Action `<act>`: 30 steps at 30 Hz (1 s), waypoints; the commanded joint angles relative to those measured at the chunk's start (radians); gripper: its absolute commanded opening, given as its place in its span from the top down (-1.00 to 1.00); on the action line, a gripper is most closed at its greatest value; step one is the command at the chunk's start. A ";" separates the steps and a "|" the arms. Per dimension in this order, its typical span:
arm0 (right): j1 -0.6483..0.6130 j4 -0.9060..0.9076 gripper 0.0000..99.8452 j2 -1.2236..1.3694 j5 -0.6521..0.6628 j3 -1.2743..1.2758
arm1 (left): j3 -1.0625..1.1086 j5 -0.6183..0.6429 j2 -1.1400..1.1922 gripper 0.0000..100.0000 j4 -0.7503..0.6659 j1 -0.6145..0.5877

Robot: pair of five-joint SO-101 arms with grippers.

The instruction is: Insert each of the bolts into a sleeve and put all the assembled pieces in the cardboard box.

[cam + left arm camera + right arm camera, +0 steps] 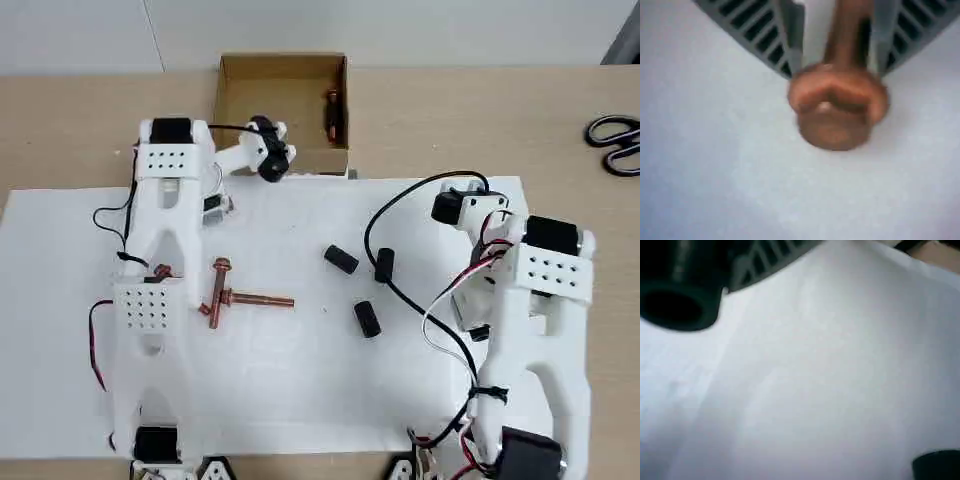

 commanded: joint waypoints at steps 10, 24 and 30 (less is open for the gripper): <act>0.010 -0.007 0.97 -0.036 0.006 -0.008 | -0.148 -0.005 0.112 0.97 0.015 0.014; 0.010 0.002 0.97 -0.039 0.008 -0.012 | -0.334 0.074 0.080 0.99 0.028 0.026; 0.010 0.004 0.97 -0.039 0.008 -0.012 | -0.176 0.074 -0.124 0.99 0.029 0.044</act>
